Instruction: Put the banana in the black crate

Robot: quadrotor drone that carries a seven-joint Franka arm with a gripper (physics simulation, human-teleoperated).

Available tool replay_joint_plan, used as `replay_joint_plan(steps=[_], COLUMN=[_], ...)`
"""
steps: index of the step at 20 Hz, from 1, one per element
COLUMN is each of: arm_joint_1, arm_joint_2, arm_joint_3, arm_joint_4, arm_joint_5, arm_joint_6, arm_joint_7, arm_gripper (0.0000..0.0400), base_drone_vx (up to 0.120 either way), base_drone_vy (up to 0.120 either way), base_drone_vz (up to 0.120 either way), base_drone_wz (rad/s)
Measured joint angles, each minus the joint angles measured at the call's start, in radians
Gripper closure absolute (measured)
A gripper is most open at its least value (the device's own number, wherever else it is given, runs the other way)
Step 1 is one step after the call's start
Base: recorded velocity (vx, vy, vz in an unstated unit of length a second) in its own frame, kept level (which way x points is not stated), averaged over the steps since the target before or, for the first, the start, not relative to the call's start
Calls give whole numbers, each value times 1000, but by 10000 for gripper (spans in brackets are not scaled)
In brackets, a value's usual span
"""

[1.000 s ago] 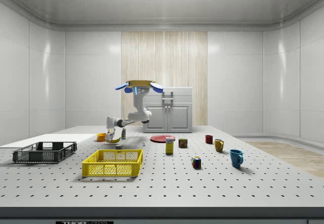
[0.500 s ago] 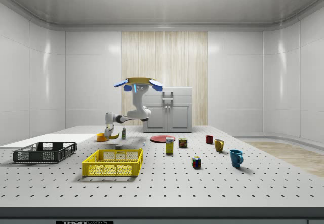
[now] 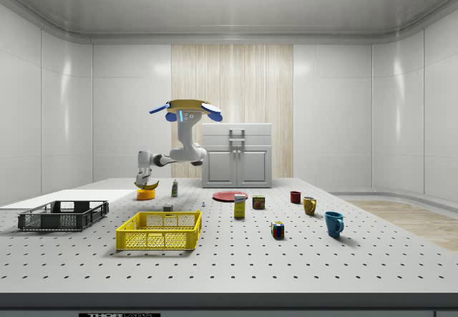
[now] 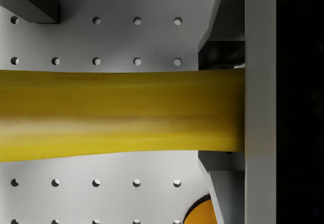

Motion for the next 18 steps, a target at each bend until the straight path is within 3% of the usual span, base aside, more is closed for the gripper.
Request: replay_joint_plan(steps=[4, 18], arm_joint_1=[0, -1], arm_joint_2=[-2, -7], arm_joint_3=[2, 4], arm_joint_4=[0, 0], arm_joint_5=[3, 6], arm_joint_6=[1, 5], arm_joint_7=[1, 2], arm_gripper=[207, 207], base_drone_vx=[120, 120], base_drone_vy=[120, 120], base_drone_vz=[110, 14], base_drone_wz=[0, 0])
